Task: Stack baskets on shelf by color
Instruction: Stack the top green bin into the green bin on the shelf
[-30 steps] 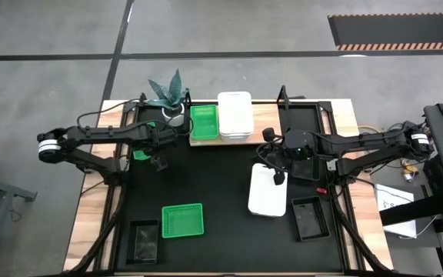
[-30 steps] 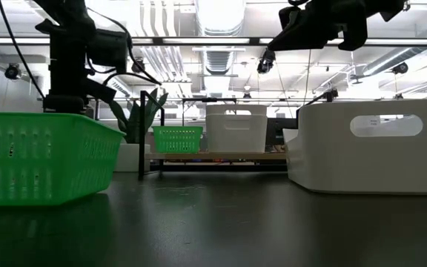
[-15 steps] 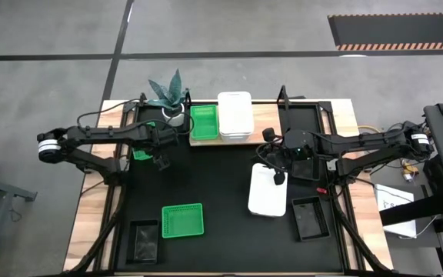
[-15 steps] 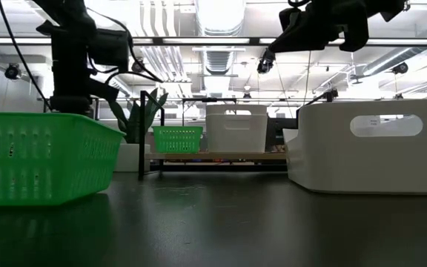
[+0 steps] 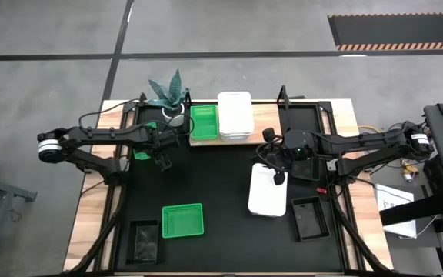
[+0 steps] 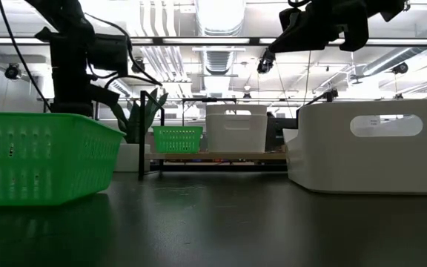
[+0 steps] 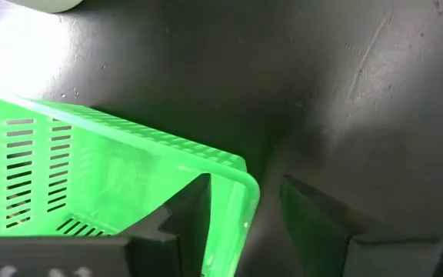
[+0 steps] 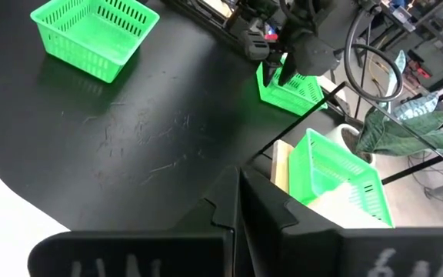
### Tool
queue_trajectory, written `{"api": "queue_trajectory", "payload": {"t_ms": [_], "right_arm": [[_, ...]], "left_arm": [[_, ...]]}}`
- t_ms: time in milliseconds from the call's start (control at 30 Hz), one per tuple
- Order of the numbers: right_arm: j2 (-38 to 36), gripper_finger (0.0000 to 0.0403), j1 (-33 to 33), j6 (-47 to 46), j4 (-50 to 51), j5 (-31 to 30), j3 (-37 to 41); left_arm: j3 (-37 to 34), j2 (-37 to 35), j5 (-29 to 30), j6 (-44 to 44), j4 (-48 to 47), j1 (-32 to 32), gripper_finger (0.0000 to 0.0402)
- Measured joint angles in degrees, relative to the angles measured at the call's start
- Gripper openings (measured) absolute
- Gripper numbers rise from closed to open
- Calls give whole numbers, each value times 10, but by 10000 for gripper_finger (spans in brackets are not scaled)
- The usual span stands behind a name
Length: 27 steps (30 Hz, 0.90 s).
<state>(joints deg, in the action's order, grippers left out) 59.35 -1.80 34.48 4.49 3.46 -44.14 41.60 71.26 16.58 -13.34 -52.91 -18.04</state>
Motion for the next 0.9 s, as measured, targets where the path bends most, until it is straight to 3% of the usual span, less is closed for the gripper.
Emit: {"api": "queue_trajectory", "payload": {"t_ms": [367, 667, 900], "right_arm": [[0, 9, 0, 0, 0, 0, 0], [0, 9, 0, 0, 0, 0, 0], [0, 9, 0, 0, 13, 0, 0]], "left_arm": [[0, 0, 0, -14, -1, 0, 13], [20, -1, -32, -46, -7, 8, 3], [95, -2, -37, -119, -82, 78, 1]]}}
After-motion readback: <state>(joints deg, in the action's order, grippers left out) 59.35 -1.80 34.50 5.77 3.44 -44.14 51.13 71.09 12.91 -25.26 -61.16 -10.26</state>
